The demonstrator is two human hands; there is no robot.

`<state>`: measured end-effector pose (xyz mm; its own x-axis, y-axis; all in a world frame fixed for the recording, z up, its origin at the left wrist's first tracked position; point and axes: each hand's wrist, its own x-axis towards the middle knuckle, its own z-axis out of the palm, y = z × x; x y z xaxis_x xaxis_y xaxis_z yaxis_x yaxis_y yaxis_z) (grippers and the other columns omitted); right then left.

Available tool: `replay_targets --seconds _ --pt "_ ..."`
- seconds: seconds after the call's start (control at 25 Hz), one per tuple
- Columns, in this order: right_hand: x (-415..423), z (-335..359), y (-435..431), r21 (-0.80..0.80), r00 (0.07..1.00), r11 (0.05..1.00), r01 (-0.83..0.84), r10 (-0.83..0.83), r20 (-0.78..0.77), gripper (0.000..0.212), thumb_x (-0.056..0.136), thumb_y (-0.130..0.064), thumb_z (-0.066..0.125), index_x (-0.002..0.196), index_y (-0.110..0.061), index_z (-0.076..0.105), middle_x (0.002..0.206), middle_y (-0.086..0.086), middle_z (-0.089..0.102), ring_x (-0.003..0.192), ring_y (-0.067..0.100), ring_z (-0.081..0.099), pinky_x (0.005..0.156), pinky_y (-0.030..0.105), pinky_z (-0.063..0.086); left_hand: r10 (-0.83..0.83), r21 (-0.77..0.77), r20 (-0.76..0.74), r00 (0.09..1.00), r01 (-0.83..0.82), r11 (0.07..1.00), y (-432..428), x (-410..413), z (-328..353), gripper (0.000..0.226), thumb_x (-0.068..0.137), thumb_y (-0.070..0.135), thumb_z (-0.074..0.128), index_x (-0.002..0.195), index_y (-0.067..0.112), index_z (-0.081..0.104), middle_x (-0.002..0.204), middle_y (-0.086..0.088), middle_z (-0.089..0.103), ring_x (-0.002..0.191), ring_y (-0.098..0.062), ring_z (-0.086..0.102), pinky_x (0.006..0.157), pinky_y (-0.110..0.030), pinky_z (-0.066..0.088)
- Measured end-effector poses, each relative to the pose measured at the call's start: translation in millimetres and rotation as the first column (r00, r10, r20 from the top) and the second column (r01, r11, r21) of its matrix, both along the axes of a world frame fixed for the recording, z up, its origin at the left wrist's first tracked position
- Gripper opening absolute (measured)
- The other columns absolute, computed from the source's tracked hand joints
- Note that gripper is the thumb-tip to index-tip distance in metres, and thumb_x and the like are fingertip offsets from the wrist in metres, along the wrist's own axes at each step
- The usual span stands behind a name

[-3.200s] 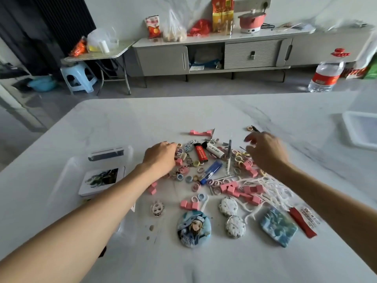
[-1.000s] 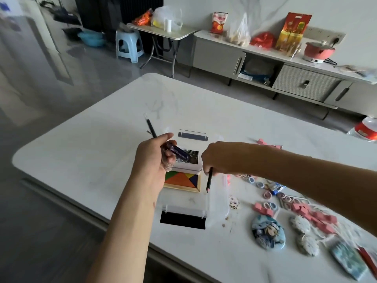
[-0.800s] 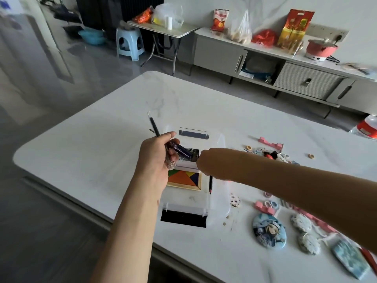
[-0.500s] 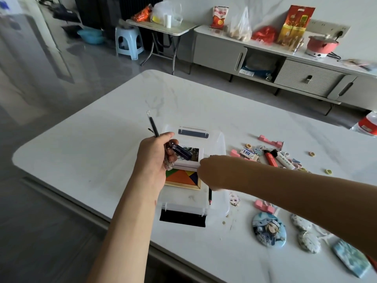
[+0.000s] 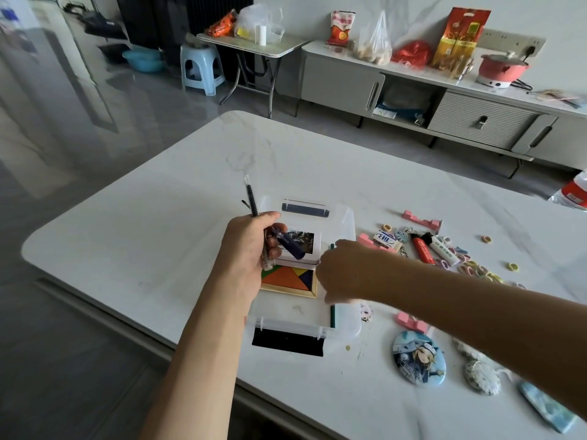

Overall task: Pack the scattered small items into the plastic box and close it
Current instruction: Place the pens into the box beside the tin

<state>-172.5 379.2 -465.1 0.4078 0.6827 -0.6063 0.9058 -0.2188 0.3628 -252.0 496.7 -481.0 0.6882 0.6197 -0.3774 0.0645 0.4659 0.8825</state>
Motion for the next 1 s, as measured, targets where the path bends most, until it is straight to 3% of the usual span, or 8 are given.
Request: replay_targets --seconds 0.12,0.24,0.32,0.48,0.72,0.8,0.88,1.0 --pt "20 31 -6 0.446 0.968 0.874 0.193 -0.094 -0.233 0.021 0.098 -0.024 0.048 0.098 -0.014 0.067 0.1 0.002 0.067 0.087 0.02 0.066 0.08 0.034 0.056 -0.053 0.0 0.013 0.999 0.053 0.999 0 2 0 0.016 0.091 0.002 0.052 0.087 0.003 0.068 0.066 -0.008 0.063 0.045 -0.012 0.042 0.047 -0.023 0.026" --pt "35 56 -3 0.7 0.843 0.512 0.498 -0.096 -0.53 0.016 0.094 -0.029 0.057 0.1 -0.024 0.071 0.091 -0.011 0.071 0.07 0.0 0.065 0.062 0.011 0.049 -0.204 0.1 0.021 0.979 0.201 0.974 -6 3 1 0.017 0.092 0.002 0.052 0.089 0.004 0.069 0.071 -0.008 0.07 0.047 -0.01 0.044 0.044 -0.021 0.029" --pt "38 60 4 0.602 0.654 0.299 0.74 -0.112 -0.748 0.015 0.088 -0.033 0.066 0.095 -0.021 0.073 0.08 -0.003 0.072 0.059 0.001 0.059 0.049 0.009 0.04 -0.309 0.166 0.012 0.951 0.303 0.938 -11 2 2 0.017 0.094 0.004 0.053 0.089 0.007 0.069 0.07 -0.007 0.069 0.046 -0.008 0.043 0.039 -0.017 0.031" --pt "32 54 9 0.401 0.417 0.163 0.902 -0.081 -0.905 0.022 0.085 -0.021 0.071 0.092 0.0 0.071 0.074 0.01 0.059 0.065 0.015 0.05 0.057 0.021 0.042 -0.404 0.23 -0.018 0.915 0.397 0.889 -16 2 6 0.015 0.096 0.012 0.054 0.092 0.009 0.069 0.069 -0.001 0.068 0.044 -0.008 0.042 0.038 -0.016 0.031" --pt "52 70 -5 0.152 0.209 -0.224 0.963 0.26 -0.943 0.006 0.09 0.004 0.058 0.093 -0.002 0.055 0.075 0.015 0.061 0.059 0.018 0.062 0.057 0.022 0.056 -0.303 0.261 0.032 0.953 0.284 0.922 -14 0 9 0.027 0.094 0.032 0.061 0.085 0.006 0.062 0.07 -0.003 0.057 0.044 -0.008 0.033 0.041 -0.017 0.023" --pt "55 69 -13 0.169 0.218 -0.215 0.962 0.234 -0.947 0.011 0.09 0.005 0.059 0.099 0.0 0.057 0.075 0.017 0.063 0.06 0.02 0.065 0.061 0.024 0.059 -0.198 0.2 0.092 0.976 0.177 0.964 -14 0 12 0.028 0.095 0.033 0.059 0.084 0.008 0.061 0.07 -0.002 0.053 0.042 -0.006 0.031 0.038 -0.015 0.021" --pt "50 63 -22 0.29 0.293 -0.039 0.956 0.106 -0.95 0.008 0.087 0.001 0.064 0.095 0.0 0.067 0.076 0.016 0.067 0.062 0.018 0.067 0.065 0.021 0.059 -0.067 0.078 0.144 0.987 0.056 0.995 -12 1 14 0.028 0.097 0.034 0.056 0.081 0.011 0.061 0.068 0.0 0.052 0.037 -0.003 0.034 0.034 -0.013 0.025" --pt "37 59 -32 0.554 0.592 0.262 0.79 -0.096 -0.8 0.006 0.08 -0.014 0.076 0.086 -0.016 0.075 0.069 0.0 0.074 0.06 0.008 0.069 0.06 0.014 0.054 0.047 0.021 0.105 0.993 -0.049 0.999 -9 3 14 0.031 0.098 0.03 0.052 0.073 0.014 0.06 0.061 0.003 0.053 0.032 -0.002 0.036 0.037 -0.014 0.025"
